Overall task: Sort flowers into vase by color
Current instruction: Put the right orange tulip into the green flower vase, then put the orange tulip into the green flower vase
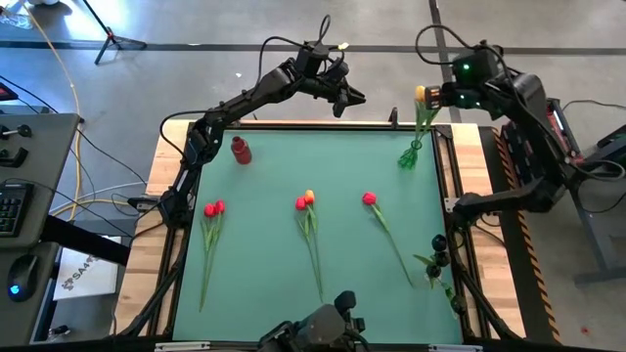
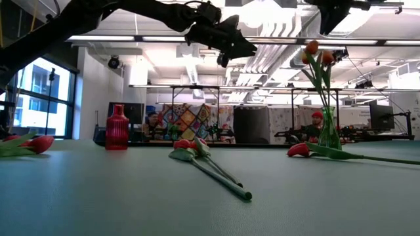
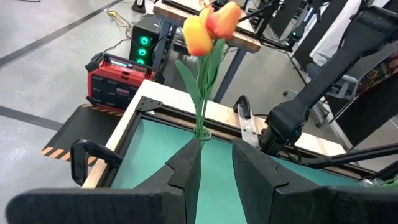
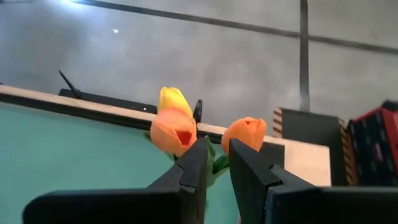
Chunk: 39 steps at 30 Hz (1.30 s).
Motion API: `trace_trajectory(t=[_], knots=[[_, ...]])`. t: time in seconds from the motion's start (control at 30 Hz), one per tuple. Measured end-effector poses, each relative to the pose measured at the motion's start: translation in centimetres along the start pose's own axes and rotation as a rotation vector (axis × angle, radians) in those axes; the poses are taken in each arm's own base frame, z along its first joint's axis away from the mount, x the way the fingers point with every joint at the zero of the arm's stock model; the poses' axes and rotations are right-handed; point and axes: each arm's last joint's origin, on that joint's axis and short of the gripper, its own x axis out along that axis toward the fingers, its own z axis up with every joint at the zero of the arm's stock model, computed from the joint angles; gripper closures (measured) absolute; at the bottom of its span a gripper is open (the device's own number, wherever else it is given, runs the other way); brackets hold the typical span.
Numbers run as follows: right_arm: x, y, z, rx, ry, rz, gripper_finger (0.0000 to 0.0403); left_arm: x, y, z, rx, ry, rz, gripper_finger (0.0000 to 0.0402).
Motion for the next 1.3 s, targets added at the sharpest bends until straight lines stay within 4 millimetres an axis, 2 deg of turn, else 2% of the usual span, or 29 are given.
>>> trace_trajectory(t=[0.13,0.23,0.47,0.63,0.8,1.0,1.1,1.17,1.3], knots=[[-0.4,0.3,0.8,-0.064,-0.089,0.061,0.0348,0.0,0.0,0.3,0.002,-0.029,-0.003,0.0323],[0.3,1.1,1.7,-0.114,-0.132,0.125,0.0348,0.1,-0.1,0.7,0.003,-0.066,-0.008,0.0323],[4.1,2.6,1.7,-0.207,0.037,0.070,0.0348,0.3,-0.5,0.7,-0.012,-0.067,-0.008,0.0323],[4.5,2.4,1.0,-0.211,0.125,0.042,0.0348,0.4,-0.3,0.2,-0.039,-0.034,0.072,0.0323],[3.7,2.2,1.0,-0.212,0.088,0.054,0.0348,0.4,-0.3,0.2,-0.039,-0.037,0.078,0.0323],[1.0,1.4,1.8,-0.162,-0.115,0.114,0.0348,0.2,-0.6,0.2,-0.066,-0.019,0.084,0.0323],[-0.9,0.6,1.7,-0.134,-0.200,0.149,0.0348,-1.0,-0.6,0.4,-0.098,0.022,0.145,0.0323],[-1.8,0.2,1.4,-0.133,-0.218,0.181,0.0347,-2.5,-0.6,0.6,-0.104,0.067,0.203,0.0323],[-2.5,0.0,0.8,-0.153,-0.203,0.239,0.0341,-4.9,-1.0,0.5,-0.080,0.183,0.339,0.0323]])
